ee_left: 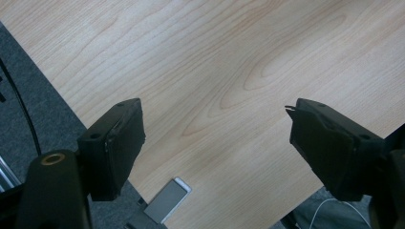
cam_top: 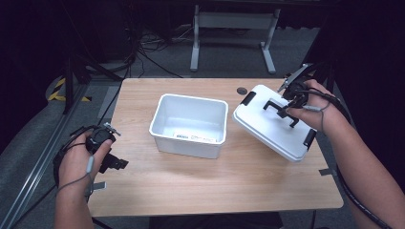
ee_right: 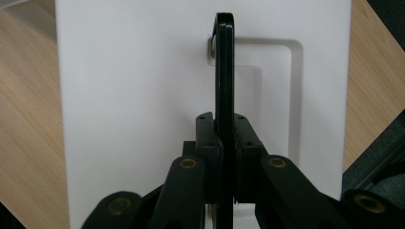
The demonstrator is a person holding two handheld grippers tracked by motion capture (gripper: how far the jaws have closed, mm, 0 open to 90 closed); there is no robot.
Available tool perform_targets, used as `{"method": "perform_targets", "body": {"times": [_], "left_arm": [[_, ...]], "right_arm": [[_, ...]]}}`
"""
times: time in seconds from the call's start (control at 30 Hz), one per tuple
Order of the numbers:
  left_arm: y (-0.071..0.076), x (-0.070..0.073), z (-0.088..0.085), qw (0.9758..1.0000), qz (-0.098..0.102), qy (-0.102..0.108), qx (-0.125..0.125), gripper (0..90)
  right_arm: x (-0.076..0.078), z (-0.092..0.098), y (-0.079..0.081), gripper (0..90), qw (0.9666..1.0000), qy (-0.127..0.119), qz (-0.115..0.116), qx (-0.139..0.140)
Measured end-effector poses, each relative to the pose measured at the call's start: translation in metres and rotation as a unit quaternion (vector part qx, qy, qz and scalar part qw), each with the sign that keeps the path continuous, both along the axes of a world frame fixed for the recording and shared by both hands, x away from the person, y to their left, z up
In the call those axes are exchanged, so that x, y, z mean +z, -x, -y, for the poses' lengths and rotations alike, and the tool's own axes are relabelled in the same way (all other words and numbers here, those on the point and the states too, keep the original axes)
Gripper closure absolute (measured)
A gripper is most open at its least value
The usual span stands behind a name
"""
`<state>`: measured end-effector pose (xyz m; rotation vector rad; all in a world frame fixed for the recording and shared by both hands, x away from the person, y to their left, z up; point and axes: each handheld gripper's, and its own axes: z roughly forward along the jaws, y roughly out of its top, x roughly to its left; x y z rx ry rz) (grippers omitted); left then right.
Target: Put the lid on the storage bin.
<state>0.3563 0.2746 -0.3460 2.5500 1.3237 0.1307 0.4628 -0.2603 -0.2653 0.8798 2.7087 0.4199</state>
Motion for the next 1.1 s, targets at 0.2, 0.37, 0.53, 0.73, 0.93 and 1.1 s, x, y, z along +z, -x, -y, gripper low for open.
{"method": "perform_targets", "body": {"times": [0.2, 0.37, 0.53, 0.73, 0.93, 1.1], "left_arm": [[-0.001, 0.000, 0.001, 1.0000, -0.004, -0.001, 0.006, 20.2], [-0.001, -0.001, 0.001, 1.0000, -0.003, -0.001, 0.004, 20.2], [0.000, -0.001, 0.002, 0.9999, -0.007, 0.007, 0.006, 20.1], [-0.001, 0.001, 0.000, 1.0000, -0.003, 0.001, 0.001, 19.9], [-0.001, 0.001, 0.000, 1.0000, -0.002, 0.002, 0.001, 19.9], [0.000, 0.001, -0.001, 1.0000, -0.001, 0.004, 0.001, 19.9]], "right_arm": [[0.014, -0.018, -0.001, 84.4, 0.9997, -0.005, 0.011, 0.021], [0.025, -0.038, -0.003, 84.4, 0.9990, -0.006, 0.016, 0.041], [0.031, -0.061, -0.008, 84.4, 0.9980, -0.003, 0.020, 0.060], [0.035, -0.087, -0.012, 84.4, 0.9965, 0.001, 0.022, 0.080], [0.037, -0.110, -0.016, 84.4, 0.9946, -0.002, 0.021, 0.102], [0.036, -0.124, -0.019, 84.4, 0.9934, 0.000, 0.019, 0.114]]}}
